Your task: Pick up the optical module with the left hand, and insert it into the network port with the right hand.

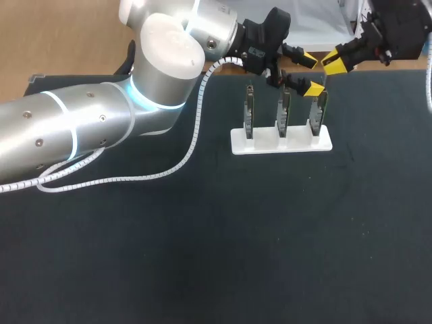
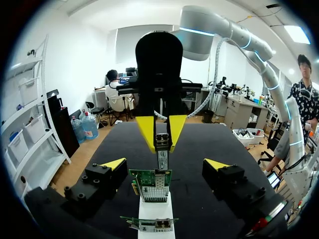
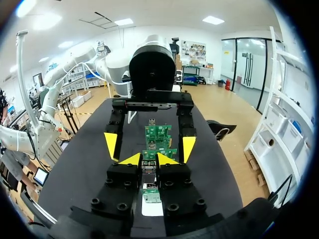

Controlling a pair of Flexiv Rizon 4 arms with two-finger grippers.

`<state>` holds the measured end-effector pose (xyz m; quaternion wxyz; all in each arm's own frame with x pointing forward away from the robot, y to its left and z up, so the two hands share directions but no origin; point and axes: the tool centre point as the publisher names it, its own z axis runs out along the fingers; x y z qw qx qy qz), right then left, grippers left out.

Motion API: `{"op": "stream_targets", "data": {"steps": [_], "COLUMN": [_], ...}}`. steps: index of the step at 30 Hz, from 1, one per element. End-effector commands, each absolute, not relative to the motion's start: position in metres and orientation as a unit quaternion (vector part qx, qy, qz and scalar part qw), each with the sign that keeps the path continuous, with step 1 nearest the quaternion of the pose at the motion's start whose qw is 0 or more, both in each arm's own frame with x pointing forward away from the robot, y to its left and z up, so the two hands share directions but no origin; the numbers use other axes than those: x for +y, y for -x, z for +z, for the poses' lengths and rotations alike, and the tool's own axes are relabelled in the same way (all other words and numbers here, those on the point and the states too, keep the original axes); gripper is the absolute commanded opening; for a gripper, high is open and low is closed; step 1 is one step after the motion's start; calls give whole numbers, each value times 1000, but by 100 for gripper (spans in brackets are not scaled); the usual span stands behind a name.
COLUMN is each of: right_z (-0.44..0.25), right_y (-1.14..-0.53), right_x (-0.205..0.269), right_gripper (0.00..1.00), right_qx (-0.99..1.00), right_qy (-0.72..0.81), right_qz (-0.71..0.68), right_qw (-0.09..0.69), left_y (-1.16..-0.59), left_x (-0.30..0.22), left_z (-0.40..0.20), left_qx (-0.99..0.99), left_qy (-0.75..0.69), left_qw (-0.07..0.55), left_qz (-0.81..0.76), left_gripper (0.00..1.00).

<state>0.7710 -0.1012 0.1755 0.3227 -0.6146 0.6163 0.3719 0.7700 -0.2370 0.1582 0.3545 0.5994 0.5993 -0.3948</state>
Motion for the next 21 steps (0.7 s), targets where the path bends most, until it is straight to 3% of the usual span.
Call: {"op": "stream_targets", "data": {"steps": [1,21], "right_z": [175,169], "right_y": [-774,-774], "right_x": [-100,-99], "right_gripper": [0,0], "right_qx": [618,621], "right_qy": [614,618], "right_qz": [372,359], "right_qw": [321,320], "left_y": [-772,-772], "left_x": [-237,-237], "left_z": [158,158], "left_qx": [599,599], "left_qy": [-601,-601], "left_qw": [353,353], "left_qz": [-395,-395], "left_gripper": [100,100]}}
